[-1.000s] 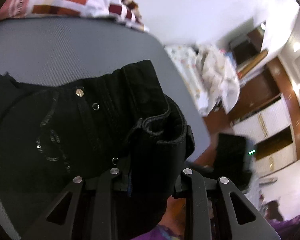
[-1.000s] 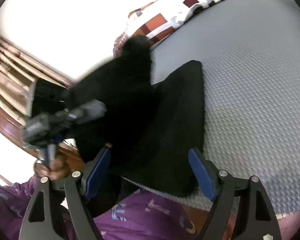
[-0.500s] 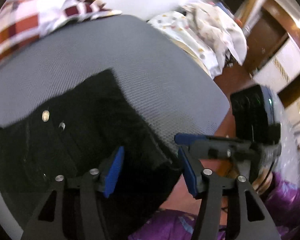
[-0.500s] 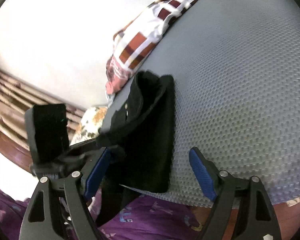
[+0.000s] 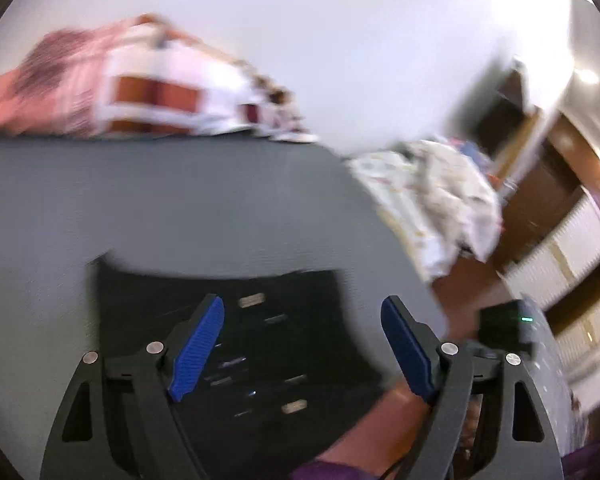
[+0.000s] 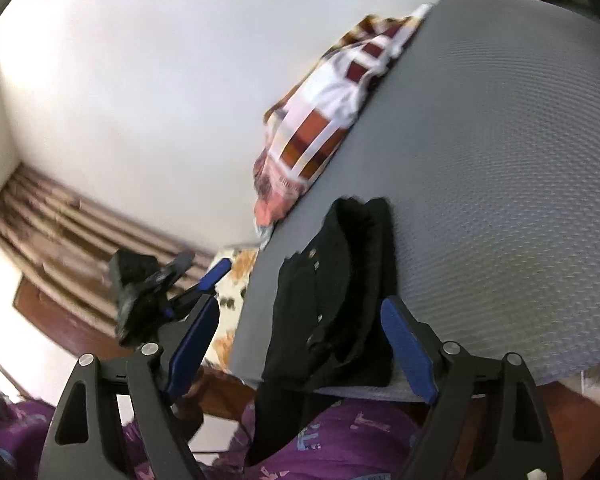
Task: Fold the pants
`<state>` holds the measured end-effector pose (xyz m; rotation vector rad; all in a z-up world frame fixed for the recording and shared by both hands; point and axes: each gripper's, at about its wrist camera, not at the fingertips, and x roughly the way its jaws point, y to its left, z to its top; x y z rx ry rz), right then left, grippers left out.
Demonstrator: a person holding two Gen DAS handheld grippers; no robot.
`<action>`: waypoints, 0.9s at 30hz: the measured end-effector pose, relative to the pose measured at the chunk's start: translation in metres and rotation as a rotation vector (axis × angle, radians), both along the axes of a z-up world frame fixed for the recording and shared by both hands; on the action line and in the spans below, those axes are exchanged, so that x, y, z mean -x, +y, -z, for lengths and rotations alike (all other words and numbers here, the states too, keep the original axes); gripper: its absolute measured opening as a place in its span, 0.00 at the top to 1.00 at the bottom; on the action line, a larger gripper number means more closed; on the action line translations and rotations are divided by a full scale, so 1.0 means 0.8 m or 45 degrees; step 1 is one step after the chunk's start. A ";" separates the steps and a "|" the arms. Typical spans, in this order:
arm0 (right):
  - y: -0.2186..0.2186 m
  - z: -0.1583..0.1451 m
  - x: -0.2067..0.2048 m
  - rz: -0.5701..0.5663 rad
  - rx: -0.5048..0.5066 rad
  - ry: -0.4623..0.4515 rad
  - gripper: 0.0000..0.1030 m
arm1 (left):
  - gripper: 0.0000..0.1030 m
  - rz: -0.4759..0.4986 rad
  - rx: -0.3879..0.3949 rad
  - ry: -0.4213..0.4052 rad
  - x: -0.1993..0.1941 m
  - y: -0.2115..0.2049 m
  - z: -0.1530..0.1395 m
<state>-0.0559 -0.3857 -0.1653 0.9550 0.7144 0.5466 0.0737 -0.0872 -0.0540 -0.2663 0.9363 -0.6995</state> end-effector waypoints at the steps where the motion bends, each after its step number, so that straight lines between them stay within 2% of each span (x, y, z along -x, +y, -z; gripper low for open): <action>1: 0.008 0.000 -0.003 -0.021 0.026 -0.002 0.27 | 0.21 -0.040 -0.005 0.034 -0.001 0.020 0.011; 5: 0.042 0.004 -0.021 -0.109 0.205 0.055 0.42 | 0.21 -0.212 0.046 0.209 0.003 0.098 0.064; 9: 0.070 0.011 -0.043 -0.179 0.320 0.113 0.52 | 0.21 -0.326 0.109 0.298 0.023 0.145 0.096; 10: 0.077 0.011 -0.045 -0.194 0.354 0.120 0.60 | 0.21 -0.345 0.117 0.303 0.027 0.153 0.100; 11: 0.085 0.009 -0.045 -0.208 0.417 0.122 0.64 | 0.21 -0.356 0.119 0.305 0.030 0.159 0.103; 12: 0.094 0.005 -0.046 -0.215 0.502 0.115 0.78 | 0.21 -0.361 0.117 0.302 0.033 0.162 0.104; 13: 0.102 0.000 -0.046 -0.230 0.568 0.108 0.83 | 0.21 -0.362 0.112 0.297 0.034 0.160 0.104; 17: 0.112 -0.017 -0.046 -0.228 0.638 0.111 0.86 | 0.21 -0.326 0.085 0.279 0.039 0.156 0.100; 22: 0.107 -0.046 -0.021 -0.194 0.621 0.115 0.88 | 0.21 -0.253 0.023 0.187 0.045 0.133 0.080; 25: 0.101 -0.024 -0.007 -0.198 0.656 0.199 0.89 | 0.21 -0.196 -0.057 0.112 0.051 0.117 0.076; 27: 0.094 -0.002 -0.010 -0.177 0.613 0.269 0.90 | 0.21 -0.147 -0.127 0.090 0.054 0.102 0.080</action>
